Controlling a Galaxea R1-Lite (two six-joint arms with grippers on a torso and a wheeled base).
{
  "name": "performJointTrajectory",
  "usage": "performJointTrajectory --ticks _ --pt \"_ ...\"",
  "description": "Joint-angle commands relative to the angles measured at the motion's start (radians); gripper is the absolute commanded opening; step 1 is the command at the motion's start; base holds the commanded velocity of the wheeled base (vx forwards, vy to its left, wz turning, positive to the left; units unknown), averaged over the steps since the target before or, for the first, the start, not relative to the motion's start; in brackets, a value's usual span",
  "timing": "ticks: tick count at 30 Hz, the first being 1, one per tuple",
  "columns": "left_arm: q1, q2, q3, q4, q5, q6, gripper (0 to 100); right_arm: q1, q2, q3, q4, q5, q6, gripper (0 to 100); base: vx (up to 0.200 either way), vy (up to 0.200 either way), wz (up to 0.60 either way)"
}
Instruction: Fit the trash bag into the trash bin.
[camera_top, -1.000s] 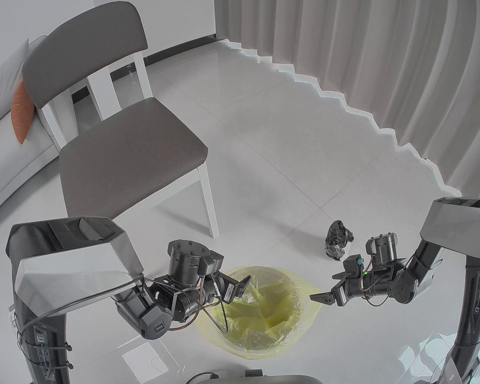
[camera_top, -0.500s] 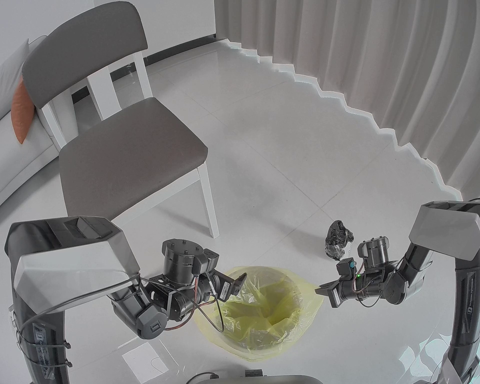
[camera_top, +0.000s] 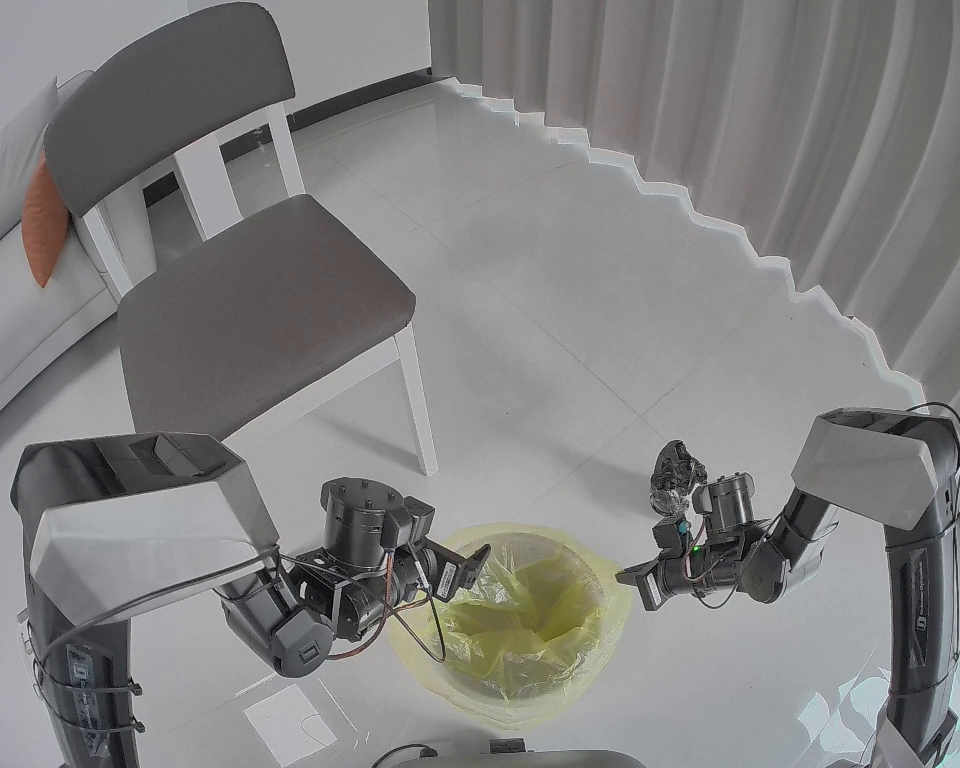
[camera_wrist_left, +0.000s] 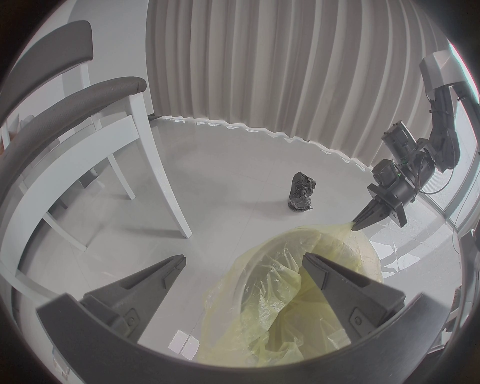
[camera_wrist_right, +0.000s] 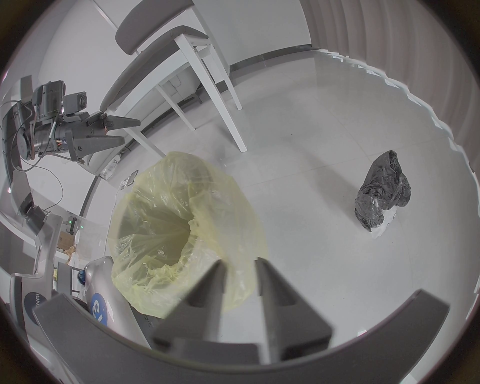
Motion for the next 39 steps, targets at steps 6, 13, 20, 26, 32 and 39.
performJointTrajectory --ticks 6,13,20,26,32,39 --pt "-0.001 0.02 -0.023 -0.001 -0.001 -0.002 100 0.03 0.037 -0.164 0.192 0.001 -0.002 0 0.0 0.0 0.0" --pt "0.002 0.025 -0.023 -0.006 -0.003 -0.003 100 0.039 0.044 -0.235 0.3 0.001 -0.017 0 0.0 0.0 0.0" --pt "-0.001 0.04 -0.023 -0.004 -0.001 0.0 100 0.028 0.03 -0.217 0.311 0.036 -0.04 100 0.0 0.0 0.0" --pt "0.038 0.026 0.003 -0.006 0.0 0.009 100 -0.061 -0.093 -0.082 0.303 0.036 -0.068 100 0.0 0.0 0.0" --pt "0.044 0.025 0.067 -0.097 -0.007 0.029 100 -0.148 -0.191 -0.002 0.306 0.037 -0.103 100 0.0 0.0 0.0" --pt "0.062 0.013 0.112 -0.121 0.002 0.05 100 -0.239 -0.213 -0.049 0.315 0.037 -0.144 100 0.0 0.0 0.0"
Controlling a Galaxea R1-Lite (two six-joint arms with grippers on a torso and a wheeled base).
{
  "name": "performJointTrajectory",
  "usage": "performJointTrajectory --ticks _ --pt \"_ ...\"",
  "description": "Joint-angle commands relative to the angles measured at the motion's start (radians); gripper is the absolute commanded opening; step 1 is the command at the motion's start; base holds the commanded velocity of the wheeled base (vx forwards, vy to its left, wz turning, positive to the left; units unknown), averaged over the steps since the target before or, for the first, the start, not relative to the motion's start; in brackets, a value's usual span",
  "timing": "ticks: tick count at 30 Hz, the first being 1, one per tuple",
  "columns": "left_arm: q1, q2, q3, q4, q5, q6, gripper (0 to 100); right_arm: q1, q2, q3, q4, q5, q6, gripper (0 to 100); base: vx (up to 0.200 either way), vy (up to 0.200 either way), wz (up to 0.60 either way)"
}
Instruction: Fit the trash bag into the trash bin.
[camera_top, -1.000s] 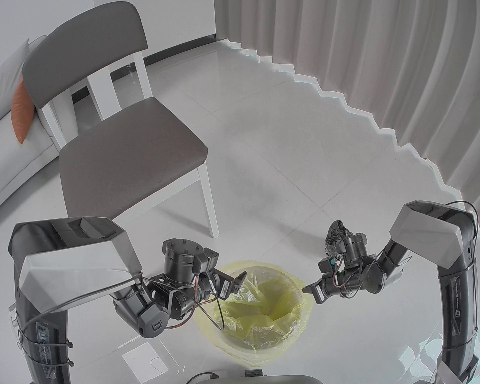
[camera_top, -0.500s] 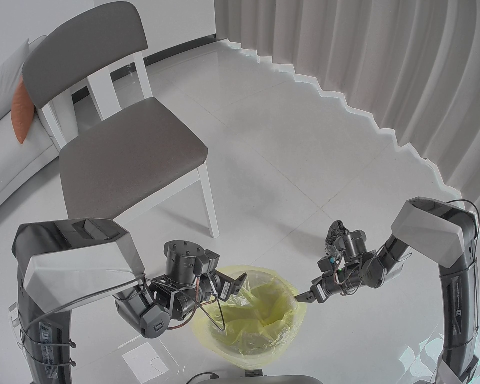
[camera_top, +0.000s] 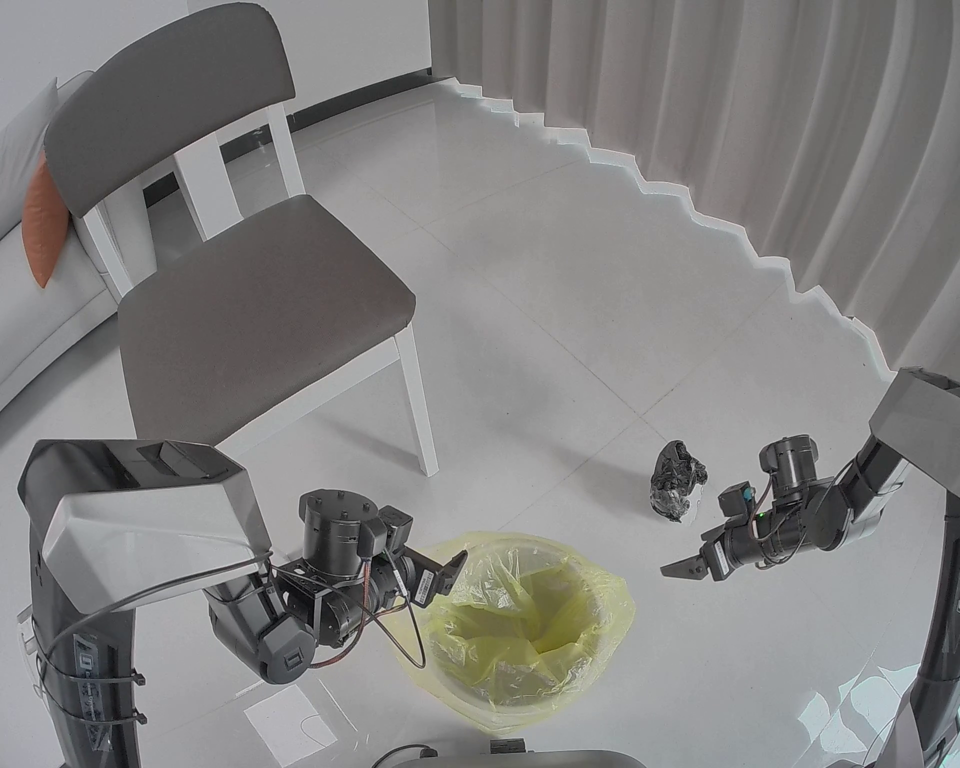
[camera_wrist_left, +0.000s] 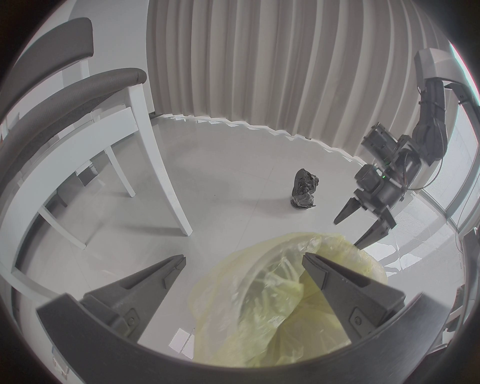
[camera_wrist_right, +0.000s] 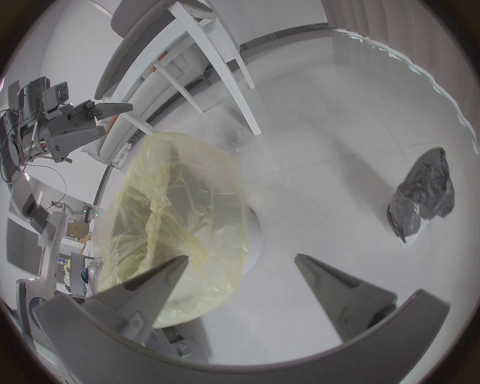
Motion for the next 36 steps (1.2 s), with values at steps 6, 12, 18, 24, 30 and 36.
performJointTrajectory --ticks 6,12,18,24,30,36 --pt "0.025 -0.026 0.109 -0.084 0.008 0.068 100 -0.097 -0.003 -0.193 0.121 -0.001 -0.067 100 0.0 0.0 0.0" --pt "0.025 -0.01 0.049 -0.096 0.006 0.133 100 -0.13 0.091 -0.344 0.172 -0.007 -0.168 100 0.0 0.0 0.0" --pt "0.027 -0.007 0.046 -0.107 -0.003 0.107 100 -0.135 0.166 -0.434 0.169 -0.011 -0.176 100 0.0 0.0 0.0" --pt "0.022 0.03 0.066 -0.22 -0.005 0.05 100 -0.135 0.198 -0.489 0.172 -0.011 -0.176 100 0.0 0.0 0.0" --pt "0.033 0.143 0.066 -0.408 0.004 0.057 100 -0.147 0.193 -0.485 0.171 -0.011 -0.177 100 0.0 0.0 0.0" --pt "0.021 0.1 0.13 -0.405 -0.006 0.048 100 -0.164 0.19 -0.483 0.172 -0.011 -0.19 100 0.167 0.1 0.0"
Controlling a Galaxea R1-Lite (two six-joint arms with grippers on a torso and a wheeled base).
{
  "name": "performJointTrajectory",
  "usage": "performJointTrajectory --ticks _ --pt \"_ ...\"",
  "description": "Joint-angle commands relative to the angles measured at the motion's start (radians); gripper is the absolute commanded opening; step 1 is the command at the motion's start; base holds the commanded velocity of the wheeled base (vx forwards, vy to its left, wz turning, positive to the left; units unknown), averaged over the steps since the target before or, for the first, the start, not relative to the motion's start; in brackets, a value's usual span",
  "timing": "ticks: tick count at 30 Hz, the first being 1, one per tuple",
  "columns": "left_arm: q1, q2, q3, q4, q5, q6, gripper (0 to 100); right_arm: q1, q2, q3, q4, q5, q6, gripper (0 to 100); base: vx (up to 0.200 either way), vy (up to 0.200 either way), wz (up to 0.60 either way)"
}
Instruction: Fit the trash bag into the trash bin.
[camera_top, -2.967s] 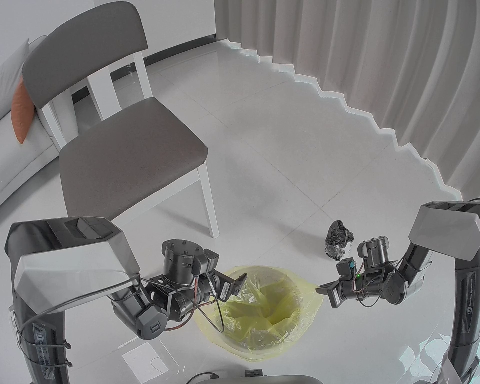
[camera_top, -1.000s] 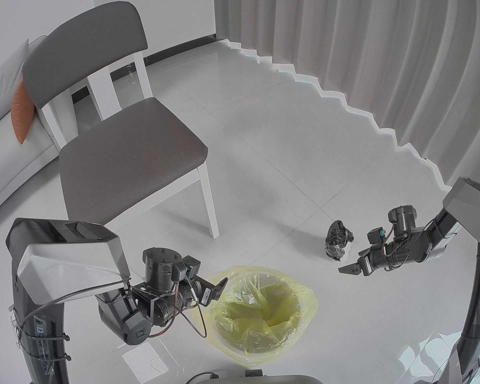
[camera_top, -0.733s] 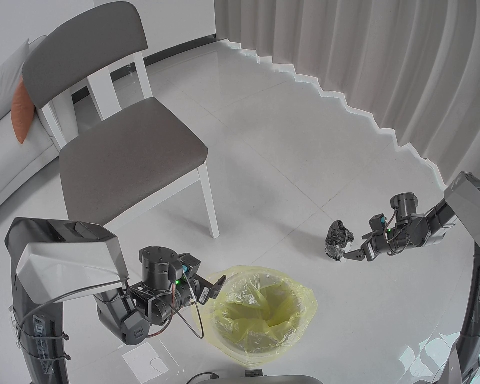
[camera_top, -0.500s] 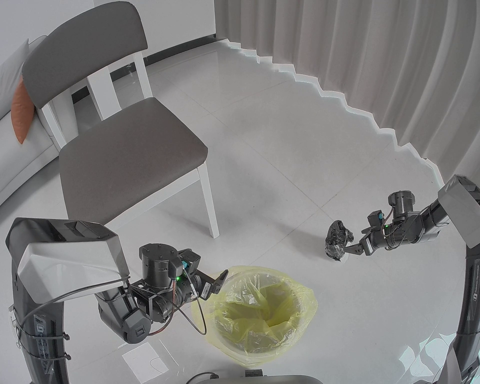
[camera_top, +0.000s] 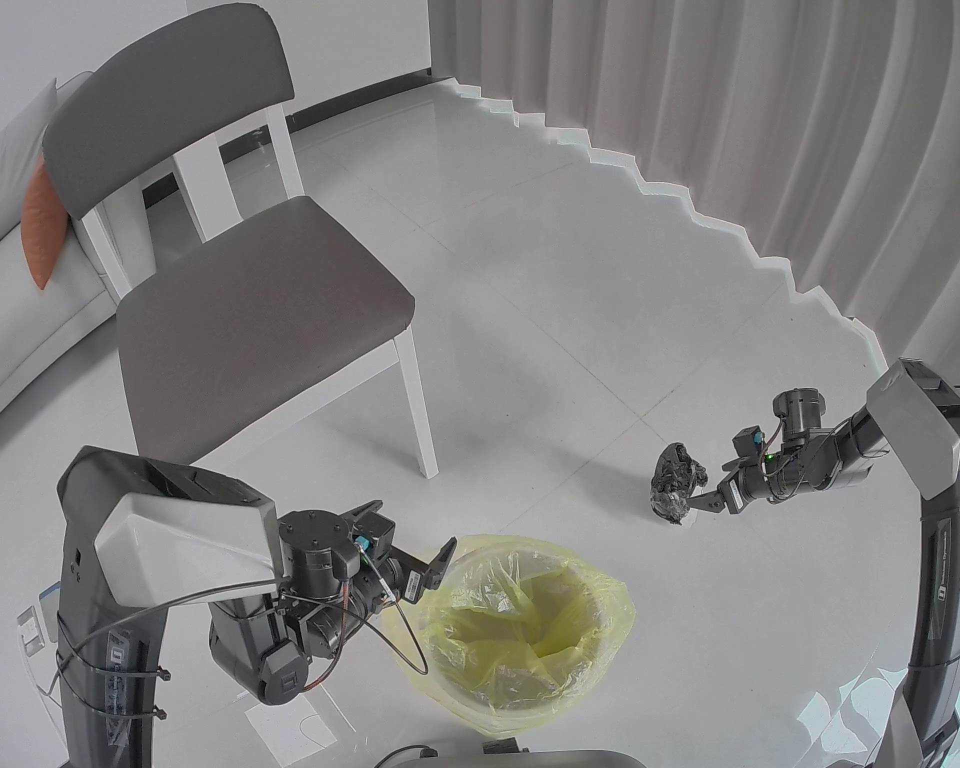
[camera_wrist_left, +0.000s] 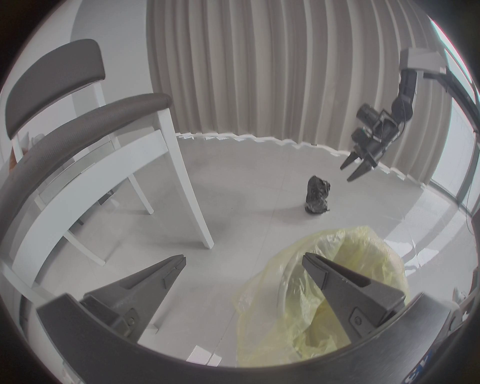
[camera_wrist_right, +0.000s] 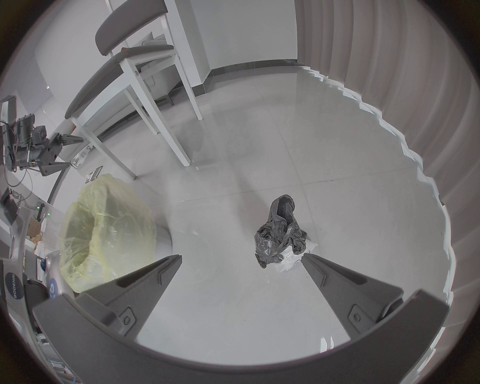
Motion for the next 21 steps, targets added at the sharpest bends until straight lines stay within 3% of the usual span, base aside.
performJointTrajectory --ticks 1,9,21 --pt "-0.02 -0.012 0.047 -0.015 -0.001 -0.007 100 -0.015 0.0 -0.003 0.0 0.002 -0.004 100 0.0 0.0 0.0" --pt "-0.023 -0.027 0.049 -0.016 -0.001 -0.032 100 -0.024 0.046 -0.066 0.001 0.002 -0.004 100 0.0 0.0 0.0" --pt "-0.023 -0.052 0.067 -0.016 0.004 -0.033 100 -0.024 0.233 -0.371 0.118 0.003 -0.004 100 0.0 0.0 0.0"
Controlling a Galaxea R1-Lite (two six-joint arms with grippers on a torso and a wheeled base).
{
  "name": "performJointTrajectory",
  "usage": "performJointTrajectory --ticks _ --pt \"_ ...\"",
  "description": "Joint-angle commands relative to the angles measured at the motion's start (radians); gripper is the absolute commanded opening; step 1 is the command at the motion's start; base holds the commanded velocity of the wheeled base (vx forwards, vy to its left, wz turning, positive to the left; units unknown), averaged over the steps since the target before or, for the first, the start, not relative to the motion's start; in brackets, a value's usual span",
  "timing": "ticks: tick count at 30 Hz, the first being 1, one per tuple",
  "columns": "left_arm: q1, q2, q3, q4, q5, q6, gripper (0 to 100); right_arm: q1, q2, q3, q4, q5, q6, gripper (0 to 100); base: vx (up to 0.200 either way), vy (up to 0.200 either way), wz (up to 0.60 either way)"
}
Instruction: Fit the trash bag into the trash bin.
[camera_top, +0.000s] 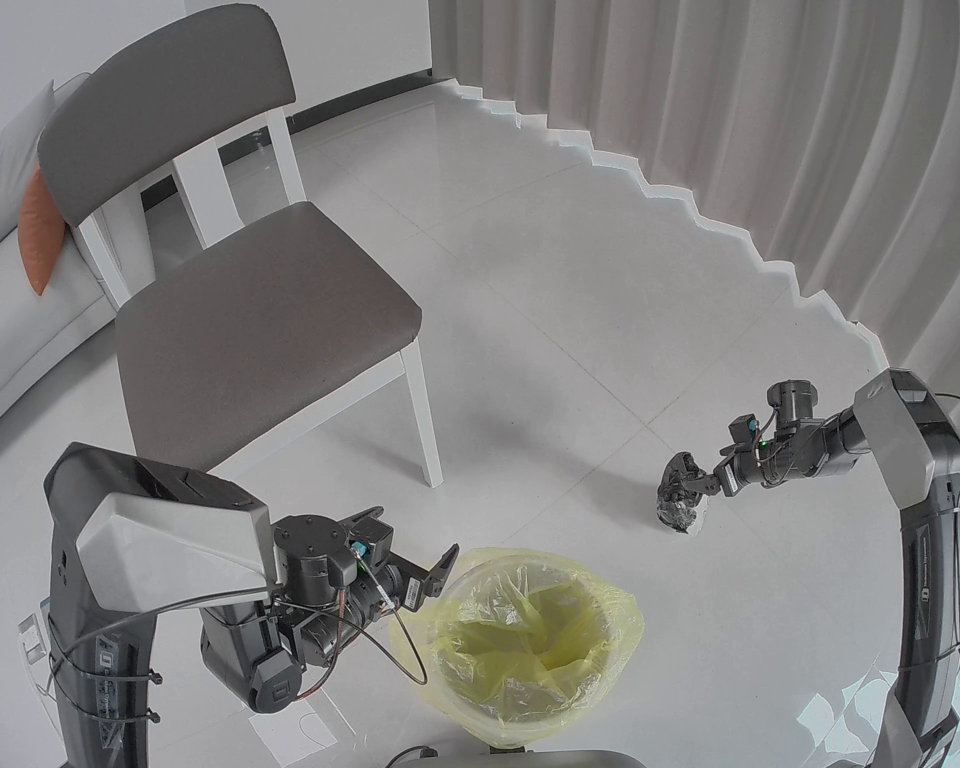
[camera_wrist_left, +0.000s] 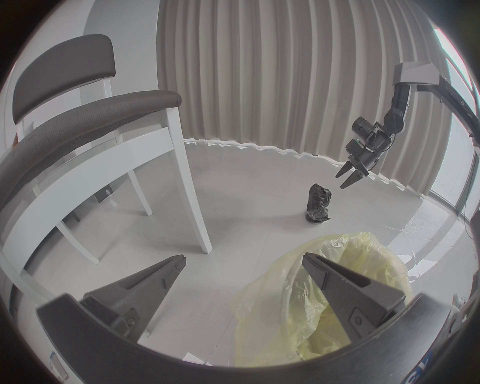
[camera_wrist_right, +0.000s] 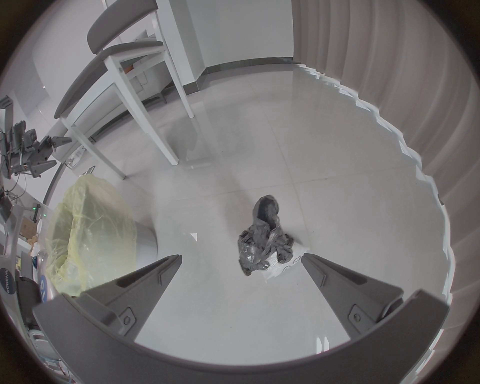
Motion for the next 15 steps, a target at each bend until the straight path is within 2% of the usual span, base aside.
performJointTrajectory --ticks 1,15 --pt "0.001 -0.013 0.012 -0.016 0.003 0.001 100 -0.001 0.115 -0.14 0.038 0.001 -0.001 100 0.0 0.0 0.0" --pt "0.002 -0.024 0.041 -0.016 0.006 -0.001 100 0.015 0.218 -0.325 0.086 0.002 0.003 100 0.0 0.0 0.0"
